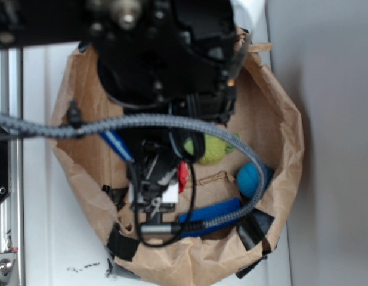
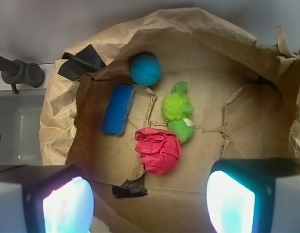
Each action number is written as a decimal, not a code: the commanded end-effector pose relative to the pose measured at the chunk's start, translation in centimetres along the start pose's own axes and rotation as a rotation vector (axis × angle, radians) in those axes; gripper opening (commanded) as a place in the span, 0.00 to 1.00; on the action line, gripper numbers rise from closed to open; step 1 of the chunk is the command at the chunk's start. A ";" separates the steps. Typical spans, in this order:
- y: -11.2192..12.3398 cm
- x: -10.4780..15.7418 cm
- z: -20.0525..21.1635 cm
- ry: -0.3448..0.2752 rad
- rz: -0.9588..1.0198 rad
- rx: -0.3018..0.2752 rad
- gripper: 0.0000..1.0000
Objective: Grab the green animal.
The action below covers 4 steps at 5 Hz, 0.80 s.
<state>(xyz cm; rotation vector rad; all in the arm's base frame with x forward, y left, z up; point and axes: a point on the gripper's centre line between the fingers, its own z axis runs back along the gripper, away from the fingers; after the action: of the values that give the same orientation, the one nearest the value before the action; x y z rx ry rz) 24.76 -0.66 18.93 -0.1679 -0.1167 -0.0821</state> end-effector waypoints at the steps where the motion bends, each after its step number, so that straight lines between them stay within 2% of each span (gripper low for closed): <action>1: 0.0 0.8 1.8 -0.064 0.004 0.012 1.00; 2: 1.1 1.8 -2.7 -0.094 0.015 0.049 1.00; 3: 1.6 2.5 -6.8 -0.085 0.045 0.071 1.00; 4: 2.2 2.2 -9.2 -0.102 0.032 0.095 1.00</action>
<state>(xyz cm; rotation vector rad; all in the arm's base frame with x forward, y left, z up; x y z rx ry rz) 27.68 0.12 8.64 -0.0773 -0.1819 -0.0271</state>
